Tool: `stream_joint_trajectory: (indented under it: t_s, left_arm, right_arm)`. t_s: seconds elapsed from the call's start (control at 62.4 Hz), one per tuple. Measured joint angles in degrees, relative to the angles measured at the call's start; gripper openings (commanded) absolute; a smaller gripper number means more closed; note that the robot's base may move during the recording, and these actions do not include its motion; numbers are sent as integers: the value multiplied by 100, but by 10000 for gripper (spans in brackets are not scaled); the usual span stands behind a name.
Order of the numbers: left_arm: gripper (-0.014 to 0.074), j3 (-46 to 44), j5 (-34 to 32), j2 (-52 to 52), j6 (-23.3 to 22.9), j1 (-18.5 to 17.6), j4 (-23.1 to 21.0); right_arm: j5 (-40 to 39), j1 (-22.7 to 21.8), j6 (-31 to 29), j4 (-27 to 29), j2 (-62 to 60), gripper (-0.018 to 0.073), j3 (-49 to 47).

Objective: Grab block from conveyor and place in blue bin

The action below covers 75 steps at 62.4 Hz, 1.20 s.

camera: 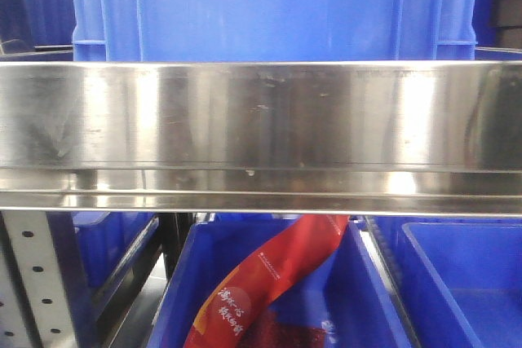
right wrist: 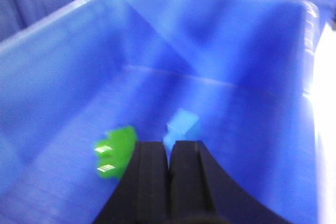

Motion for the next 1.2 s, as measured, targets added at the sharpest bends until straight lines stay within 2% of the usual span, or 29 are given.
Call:
stream_joint_trajectory:
  t_s: [0.112, 0.208, 0.337, 0.529, 0.657, 0.882, 1.01, 1.203]
  left_arm:
    - [-111, 0, 204, -188, 0, 121, 12]
    - [-111, 0, 335, -539, 0, 187, 30]
    - [-111, 265, 47, -1152, 0, 198, 152]
    - [-111, 1675, -652, -2140, 0, 198, 189]
    - [-111, 2807, -705, -2938, 0, 198, 189]
    - [-111, 4540, -746, -4573, 0, 198, 228]
    - [-111, 5146, -746, -5399, 0, 198, 239]
    - [-111, 5542, -756, -6292, 0, 198, 239]
  right_arm:
    - [231, -53, 0, -22, -203, -162, 0]
    - [276, -53, 0, -274, -533, -162, 14]
    - [276, -53, 0, -701, -987, -162, 265]
    - [-171, -53, 0, -975, -1876, -162, 1425]
    - [-642, -53, 0, -1006, -2729, -162, 2522]
    - [-771, -53, 0, -1018, -4199, -162, 3991]
    - [-771, -53, 0, -1018, -4948, -162, 4502]
    - [-638, -53, 0, -1018, -5723, -162, 4609]
